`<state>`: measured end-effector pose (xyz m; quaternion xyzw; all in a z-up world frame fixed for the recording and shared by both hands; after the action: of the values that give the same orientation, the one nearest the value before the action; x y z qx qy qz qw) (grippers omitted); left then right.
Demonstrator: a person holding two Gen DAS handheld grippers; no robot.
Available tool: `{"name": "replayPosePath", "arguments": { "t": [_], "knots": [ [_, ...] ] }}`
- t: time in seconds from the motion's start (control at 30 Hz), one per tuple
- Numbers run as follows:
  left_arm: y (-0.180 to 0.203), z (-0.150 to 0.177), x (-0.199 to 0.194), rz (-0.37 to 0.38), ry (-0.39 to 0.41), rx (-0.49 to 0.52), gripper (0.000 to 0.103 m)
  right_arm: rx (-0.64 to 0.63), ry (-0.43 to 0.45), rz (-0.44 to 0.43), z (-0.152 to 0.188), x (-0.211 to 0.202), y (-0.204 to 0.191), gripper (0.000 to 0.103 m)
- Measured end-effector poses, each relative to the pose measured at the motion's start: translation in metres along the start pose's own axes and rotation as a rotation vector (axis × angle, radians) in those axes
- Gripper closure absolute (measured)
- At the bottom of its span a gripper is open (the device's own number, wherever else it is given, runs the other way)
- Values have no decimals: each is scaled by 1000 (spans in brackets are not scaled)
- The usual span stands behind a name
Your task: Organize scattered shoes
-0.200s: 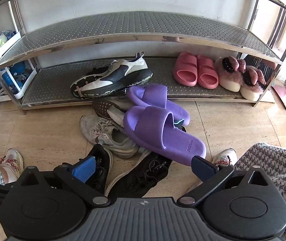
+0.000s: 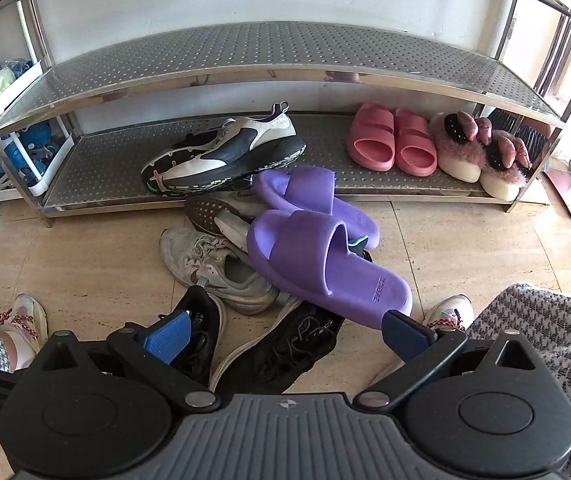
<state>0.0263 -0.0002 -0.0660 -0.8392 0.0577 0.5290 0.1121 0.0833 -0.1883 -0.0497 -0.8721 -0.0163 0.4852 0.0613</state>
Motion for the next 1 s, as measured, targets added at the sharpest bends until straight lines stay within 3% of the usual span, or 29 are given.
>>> {"name": "replayPosePath", "arguments": {
  "t": [1.0],
  "knots": [
    [0,4,1,5,-20,-15,0,4,-8,2,-1,1,0,1]
  ]
}}
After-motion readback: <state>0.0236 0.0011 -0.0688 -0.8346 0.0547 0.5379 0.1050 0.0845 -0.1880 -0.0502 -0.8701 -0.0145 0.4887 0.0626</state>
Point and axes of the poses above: each gripper's, at about its wrist camera, not at the fingertips, and x roughly the way its jaws point, y to its right, z to its underside, the point moved 7 cm from there along x, roughly the way its jaws point, and after that the axes turned 14 degrees about x, right-handed, at the moved point
